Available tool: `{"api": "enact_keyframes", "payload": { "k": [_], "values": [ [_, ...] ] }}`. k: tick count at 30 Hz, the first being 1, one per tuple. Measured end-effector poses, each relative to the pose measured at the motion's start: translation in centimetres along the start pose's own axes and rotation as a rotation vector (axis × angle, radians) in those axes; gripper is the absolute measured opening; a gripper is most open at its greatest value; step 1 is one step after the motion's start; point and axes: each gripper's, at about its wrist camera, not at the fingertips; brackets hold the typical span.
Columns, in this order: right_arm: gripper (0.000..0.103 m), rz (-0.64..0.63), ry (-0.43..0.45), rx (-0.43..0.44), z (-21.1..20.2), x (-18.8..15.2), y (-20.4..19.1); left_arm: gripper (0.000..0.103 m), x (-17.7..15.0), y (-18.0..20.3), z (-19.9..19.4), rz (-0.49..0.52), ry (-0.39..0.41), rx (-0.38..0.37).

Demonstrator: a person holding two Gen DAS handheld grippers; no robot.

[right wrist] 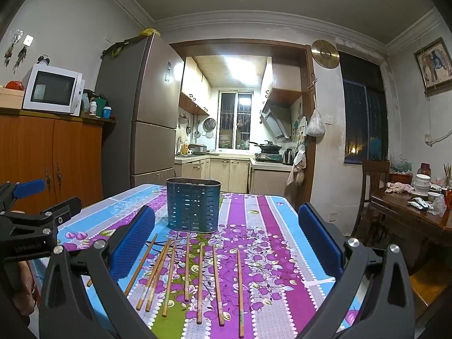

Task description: Organize utensils

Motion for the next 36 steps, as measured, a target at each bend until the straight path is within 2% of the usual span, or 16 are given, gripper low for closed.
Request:
{"api": "enact_keyframes", "payload": {
  "k": [26,29,31,32,33,34,36],
  "values": [
    [0.098,0.007,-0.012,0.014,0.1,0.1,-0.1,0.099,0.2,-0.4,0.4,0.000,-0.015,0.005],
    [0.098,0.003,-0.028,0.036,0.3,-0.1,0.0,0.100,0.2,-0.5,0.9,0.020,-0.027,-0.009],
    [0.097,0.012,-0.062,0.091,0.5,-0.5,0.5,0.099,0.0,-1.4,1.4,0.024,-0.035,0.003],
    [0.092,0.016,-0.078,0.108,0.6,-0.8,0.9,0.099,-0.2,-2.1,1.6,0.023,-0.039,0.017],
    [0.076,0.015,-0.095,0.115,0.5,-1.4,1.2,0.099,-0.4,-2.7,1.7,0.023,-0.041,0.028],
    [0.055,0.014,-0.115,0.117,0.5,-1.9,1.5,0.099,-1.0,-3.7,2.0,0.020,-0.051,0.054],
    [0.034,0.026,-0.197,0.142,0.8,-3.9,2.0,0.099,-2.0,-5.4,2.7,0.013,-0.083,0.082]
  ]
}}
Point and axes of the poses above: each gripper's, at about its wrist camera, not at the fingertips, and z roughly the way its jaws point, y to its right, x to its top, and after that the axes turned 1 degree about y, right-handed
